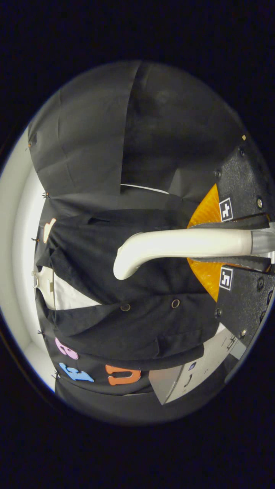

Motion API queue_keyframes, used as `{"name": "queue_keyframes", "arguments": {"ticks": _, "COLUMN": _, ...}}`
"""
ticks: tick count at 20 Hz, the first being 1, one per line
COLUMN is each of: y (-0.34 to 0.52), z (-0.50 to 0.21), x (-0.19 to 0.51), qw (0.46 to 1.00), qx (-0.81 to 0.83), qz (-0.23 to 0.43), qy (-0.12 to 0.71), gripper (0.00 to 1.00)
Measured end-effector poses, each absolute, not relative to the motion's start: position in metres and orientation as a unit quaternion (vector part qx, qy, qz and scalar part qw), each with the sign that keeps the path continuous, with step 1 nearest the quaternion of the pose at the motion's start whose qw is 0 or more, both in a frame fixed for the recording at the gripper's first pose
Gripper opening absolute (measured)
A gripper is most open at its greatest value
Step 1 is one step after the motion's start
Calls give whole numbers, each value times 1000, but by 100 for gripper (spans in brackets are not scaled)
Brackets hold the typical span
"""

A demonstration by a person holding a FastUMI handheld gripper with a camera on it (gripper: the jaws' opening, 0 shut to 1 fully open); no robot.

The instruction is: Iron the clothes twice with a garment steamer, once on the left side and once on the right side.

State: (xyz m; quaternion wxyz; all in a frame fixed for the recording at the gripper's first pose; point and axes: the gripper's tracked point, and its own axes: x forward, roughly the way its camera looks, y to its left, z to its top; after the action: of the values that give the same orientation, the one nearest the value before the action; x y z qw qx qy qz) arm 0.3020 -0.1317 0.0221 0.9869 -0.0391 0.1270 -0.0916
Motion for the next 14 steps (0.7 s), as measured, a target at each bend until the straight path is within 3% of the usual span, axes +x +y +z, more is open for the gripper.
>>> {"name": "queue_keyframes", "arguments": {"ticks": 14, "y": -135, "z": -46, "x": 280, "qw": 985, "qx": -82, "qz": -38, "qy": 146, "gripper": 30}}
